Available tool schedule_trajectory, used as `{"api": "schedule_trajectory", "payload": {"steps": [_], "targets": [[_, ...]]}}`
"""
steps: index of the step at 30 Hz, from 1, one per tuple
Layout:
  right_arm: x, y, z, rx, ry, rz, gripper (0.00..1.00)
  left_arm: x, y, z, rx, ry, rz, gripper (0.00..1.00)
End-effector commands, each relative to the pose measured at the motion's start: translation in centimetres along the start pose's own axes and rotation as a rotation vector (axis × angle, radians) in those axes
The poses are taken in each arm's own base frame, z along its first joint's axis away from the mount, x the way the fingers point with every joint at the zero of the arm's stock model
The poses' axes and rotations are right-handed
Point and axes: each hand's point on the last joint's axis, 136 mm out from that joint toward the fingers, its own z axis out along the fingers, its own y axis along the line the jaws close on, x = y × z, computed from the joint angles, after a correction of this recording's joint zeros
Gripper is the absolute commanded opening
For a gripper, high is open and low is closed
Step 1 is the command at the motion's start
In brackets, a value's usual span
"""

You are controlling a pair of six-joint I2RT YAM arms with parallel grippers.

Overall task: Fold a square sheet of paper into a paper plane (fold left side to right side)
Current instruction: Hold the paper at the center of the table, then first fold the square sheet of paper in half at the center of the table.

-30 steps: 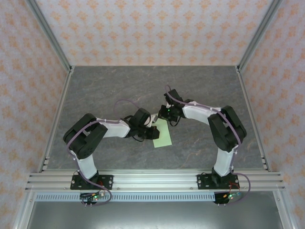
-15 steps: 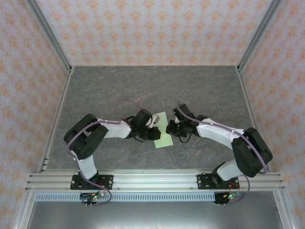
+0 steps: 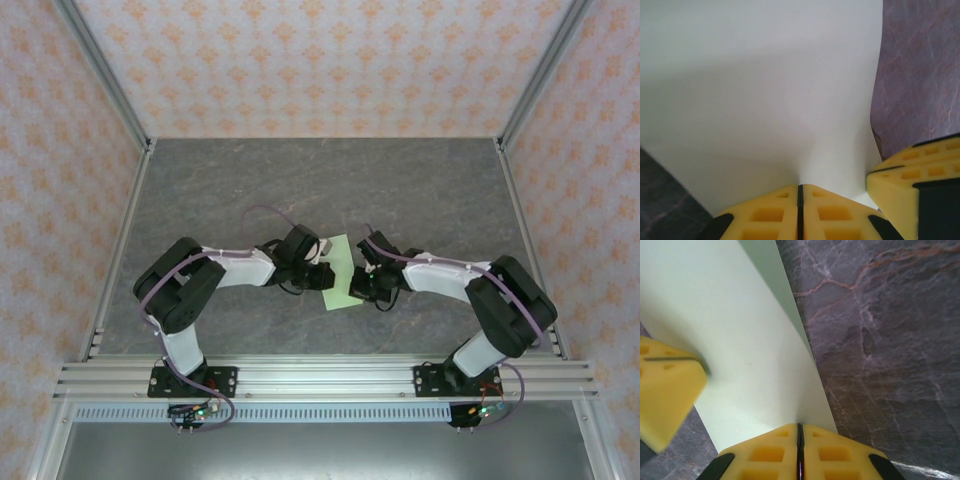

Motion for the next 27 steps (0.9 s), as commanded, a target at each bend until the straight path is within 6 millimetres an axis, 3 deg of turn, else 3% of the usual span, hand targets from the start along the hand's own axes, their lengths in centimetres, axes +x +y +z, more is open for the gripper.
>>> {"api": "schedule_trajectory", "payload": {"steps": [1,17,27], "targets": [[2.0,-4.6,1.2,0.173,0.056,0.044,0.1,-2.1,0.1,-0.9,-0.028,-0.044,0.031,0.1],[2.4,-6.4,0.9,0.268,0.069,0.026,0.09,-2.6,3.1,0.2,-0.101,-0.042,0.006,0.1],[3.3,-8.0,0.9,0.327,0.103,0.023,0.08,-5.2,5.4,-0.5,-0.134,-0.097,-0.031,0.1]]}}
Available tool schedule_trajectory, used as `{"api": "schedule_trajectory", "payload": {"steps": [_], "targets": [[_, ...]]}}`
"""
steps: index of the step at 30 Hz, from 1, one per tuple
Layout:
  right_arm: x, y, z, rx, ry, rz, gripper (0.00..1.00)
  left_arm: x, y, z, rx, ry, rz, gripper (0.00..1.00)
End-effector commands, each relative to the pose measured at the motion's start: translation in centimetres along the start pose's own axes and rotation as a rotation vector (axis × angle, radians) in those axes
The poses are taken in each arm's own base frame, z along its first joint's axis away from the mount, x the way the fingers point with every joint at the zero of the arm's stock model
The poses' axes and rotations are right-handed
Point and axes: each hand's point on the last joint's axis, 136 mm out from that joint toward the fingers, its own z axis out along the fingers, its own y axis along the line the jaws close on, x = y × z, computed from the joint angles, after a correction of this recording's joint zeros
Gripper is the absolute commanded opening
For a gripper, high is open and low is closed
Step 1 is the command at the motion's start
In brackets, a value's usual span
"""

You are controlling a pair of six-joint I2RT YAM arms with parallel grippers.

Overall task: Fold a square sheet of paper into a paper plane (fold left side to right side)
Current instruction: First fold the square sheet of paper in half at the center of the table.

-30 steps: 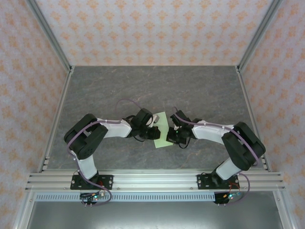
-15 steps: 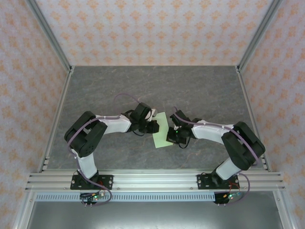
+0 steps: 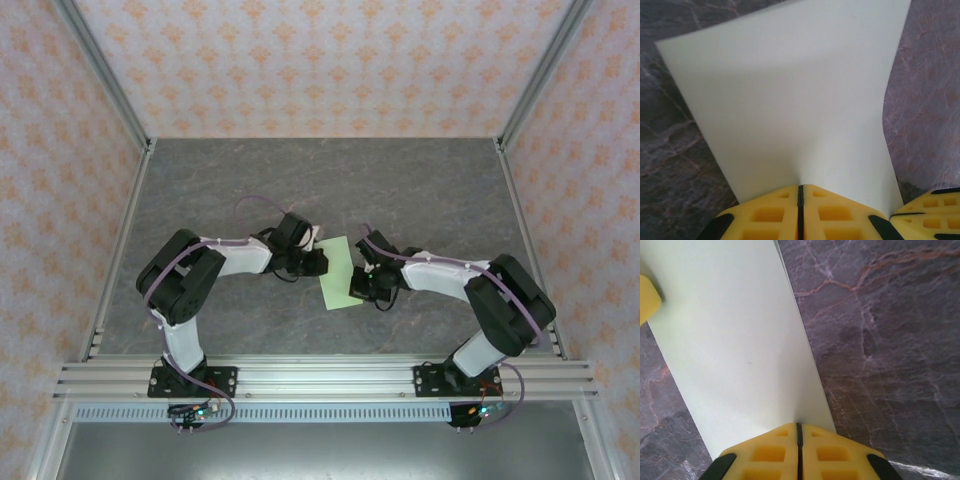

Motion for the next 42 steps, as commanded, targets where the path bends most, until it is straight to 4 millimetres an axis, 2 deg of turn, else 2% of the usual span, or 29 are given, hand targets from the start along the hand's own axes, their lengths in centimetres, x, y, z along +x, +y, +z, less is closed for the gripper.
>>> {"api": "schedule_trajectory", "payload": {"steps": [1,5,7,15,22,30,39,42], "targets": [[3.4,-7.5,1.1,0.295,0.1,0.04,0.08,-2.0,3.1,0.2,-0.101,-0.048,-0.007,0.1],[3.6,-7.6,1.2,0.294,0.107,0.038,0.08,-3.8,3.7,-0.1,-0.107,-0.075,-0.022,0.1],[3.7,-7.7,1.1,0.3,0.11,0.037,0.08,-4.1,4.7,0.6,-0.121,-0.063,-0.043,0.1],[3.8,-8.1,1.1,0.311,0.111,0.036,0.08,-7.2,5.1,1.0,-0.121,-0.081,-0.057,0.1],[4.0,-8.2,1.0,0.316,0.112,0.035,0.08,-9.4,6.4,1.6,-0.133,-0.091,-0.087,0.1],[4.2,-8.6,1.1,0.325,0.119,0.036,0.08,-12.3,6.1,1.8,-0.118,-0.112,-0.093,0.11],[4.3,-8.6,1.0,0.324,0.12,0.036,0.08,-13.8,6.8,2.5,-0.134,-0.116,-0.105,0.11],[4.1,-8.1,1.0,0.298,0.106,0.027,0.08,-14.5,6.8,1.9,-0.123,-0.127,-0.109,0.11]]}}
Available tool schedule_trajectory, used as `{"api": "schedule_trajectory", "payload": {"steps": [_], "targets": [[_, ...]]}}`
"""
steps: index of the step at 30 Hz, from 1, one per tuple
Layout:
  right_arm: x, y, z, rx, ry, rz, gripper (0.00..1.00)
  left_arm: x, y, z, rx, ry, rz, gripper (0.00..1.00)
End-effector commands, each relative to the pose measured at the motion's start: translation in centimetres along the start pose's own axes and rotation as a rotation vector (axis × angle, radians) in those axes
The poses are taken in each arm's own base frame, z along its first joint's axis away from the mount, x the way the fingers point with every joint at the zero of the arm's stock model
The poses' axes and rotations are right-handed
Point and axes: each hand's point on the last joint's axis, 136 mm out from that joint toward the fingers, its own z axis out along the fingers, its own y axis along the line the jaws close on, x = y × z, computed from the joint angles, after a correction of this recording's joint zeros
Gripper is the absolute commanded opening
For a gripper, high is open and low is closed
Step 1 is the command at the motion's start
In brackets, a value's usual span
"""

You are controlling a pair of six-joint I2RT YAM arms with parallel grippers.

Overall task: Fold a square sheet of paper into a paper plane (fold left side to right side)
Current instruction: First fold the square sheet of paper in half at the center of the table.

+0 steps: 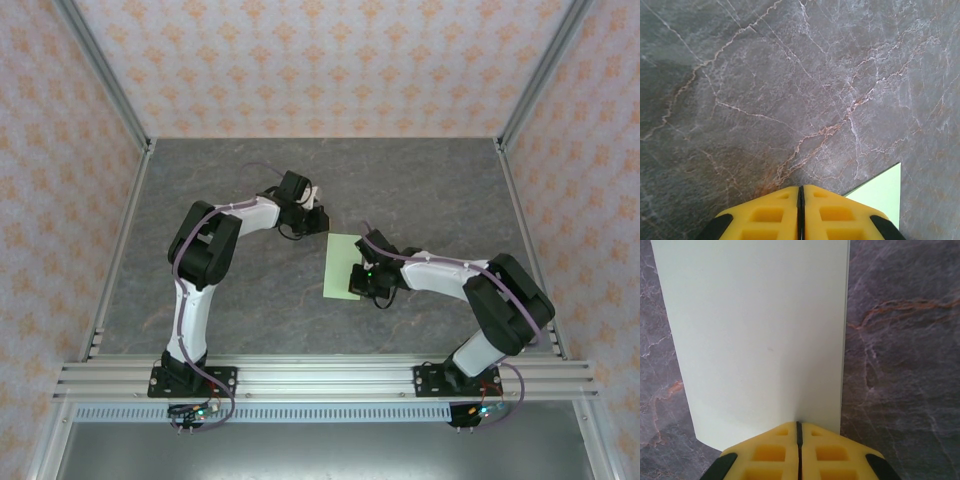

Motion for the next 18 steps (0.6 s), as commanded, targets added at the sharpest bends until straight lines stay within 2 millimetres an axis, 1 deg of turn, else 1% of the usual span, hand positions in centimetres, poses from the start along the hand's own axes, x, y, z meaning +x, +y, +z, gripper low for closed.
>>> {"api": "schedule_trajectory", "payload": {"steps": [1,2,3,4,5,6,8,9,11,12,14,18], "targets": [[5.2,-7.7,0.4,0.277,0.151,0.033,0.08,-2.9,3.8,-0.8,-0.12,-0.095,-0.016,0.11],[4.7,-7.0,0.3,0.243,0.131,0.026,0.08,-3.3,3.3,-1.6,-0.112,-0.113,-0.008,0.11],[4.2,-5.9,0.0,0.193,0.106,0.009,0.09,-3.7,2.9,-2.6,-0.105,-0.135,0.001,0.12],[3.6,-4.9,-0.3,0.149,0.082,-0.007,0.11,-3.9,2.7,-3.5,-0.103,-0.152,0.005,0.12],[3.0,-3.9,-0.9,0.107,0.049,-0.022,0.13,-4.1,2.0,-4.7,-0.093,-0.175,0.016,0.13],[2.1,-2.7,-1.7,0.065,0.006,-0.038,0.18,-4.1,1.5,-5.9,-0.086,-0.195,0.022,0.13],[0.7,-1.3,-3.5,0.02,-0.081,-0.066,0.29,-3.7,0.5,-8.0,-0.07,-0.223,0.037,0.14],[0.0,-0.9,-4.4,0.008,-0.124,-0.078,0.35,-3.3,-0.3,-9.3,-0.055,-0.24,0.043,0.14],[-1.2,-0.6,-6.1,-0.013,-0.188,-0.079,0.44,-2.2,-1.1,-10.8,-0.019,-0.261,0.032,0.14],[-1.7,-0.7,-6.6,-0.027,-0.208,-0.068,0.48,-1.2,-1.3,-11.1,0.009,-0.262,0.018,0.15],[-2.3,-0.6,-7.1,-0.069,-0.215,-0.041,0.52,0.8,-1.9,-11.0,0.059,-0.247,-0.012,0.16],[-3.0,-0.4,-6.9,-0.171,-0.195,0.033,0.58,4.9,-3.6,-8.8,0.107,-0.168,-0.011,0.17]]}}
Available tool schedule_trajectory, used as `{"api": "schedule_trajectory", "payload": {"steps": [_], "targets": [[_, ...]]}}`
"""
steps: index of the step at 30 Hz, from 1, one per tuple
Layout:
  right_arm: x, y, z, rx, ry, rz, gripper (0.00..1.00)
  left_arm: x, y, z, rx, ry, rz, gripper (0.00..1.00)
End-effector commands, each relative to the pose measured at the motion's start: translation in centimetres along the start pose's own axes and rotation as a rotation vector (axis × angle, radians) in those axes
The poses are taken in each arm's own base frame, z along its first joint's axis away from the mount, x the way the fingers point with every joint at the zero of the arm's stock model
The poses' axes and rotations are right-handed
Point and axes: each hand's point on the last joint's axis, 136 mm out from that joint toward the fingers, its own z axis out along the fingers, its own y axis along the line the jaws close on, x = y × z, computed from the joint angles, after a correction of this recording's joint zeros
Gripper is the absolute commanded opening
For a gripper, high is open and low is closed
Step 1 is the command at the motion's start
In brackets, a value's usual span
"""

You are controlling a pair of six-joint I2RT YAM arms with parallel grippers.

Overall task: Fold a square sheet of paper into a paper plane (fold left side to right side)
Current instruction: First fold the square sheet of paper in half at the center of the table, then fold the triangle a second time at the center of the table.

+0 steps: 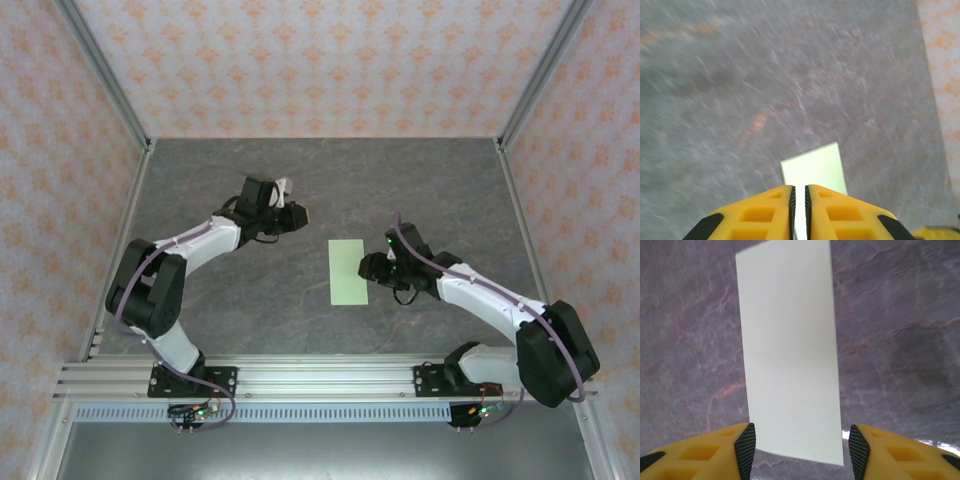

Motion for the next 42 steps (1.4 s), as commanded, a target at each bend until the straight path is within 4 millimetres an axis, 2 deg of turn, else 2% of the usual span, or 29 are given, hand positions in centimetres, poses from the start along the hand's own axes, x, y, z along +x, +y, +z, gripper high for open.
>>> {"api": "schedule_trajectory", "payload": {"steps": [1,7,11,17,21,27,34,42], "targets": [[0.3,0.1,0.6,-0.074,0.032,0.054,0.59,3.9,-1.0,2.0,0.041,0.078,-0.033,0.17],[0.7,-0.6,0.7,-0.073,0.064,0.097,0.62,6.6,-2.9,4.9,0.063,0.151,-0.046,0.17],[1.6,-1.7,1.2,-0.024,0.1,0.109,0.62,8.3,-2.6,6.2,0.041,0.186,-0.055,0.17],[2.1,-2.4,1.6,0.005,0.129,0.113,0.62,9.1,-2.7,7.8,0.043,0.22,-0.058,0.17],[2.3,-2.8,1.8,0.024,0.14,0.113,0.62,9.1,-2.0,7.7,-0.001,0.222,-0.047,0.17],[2.4,-1.8,2.5,-0.018,0.178,0.127,0.65,10.4,-0.1,7.5,-0.064,0.244,-0.043,0.16],[2.1,-1.7,2.9,-0.004,0.196,0.125,0.65,11.1,0.2,7.5,-0.058,0.26,-0.042,0.16],[1.7,-1.4,2.9,-0.025,0.2,0.145,0.68,11.6,1.4,6.9,-0.119,0.273,-0.013,0.15]]}}
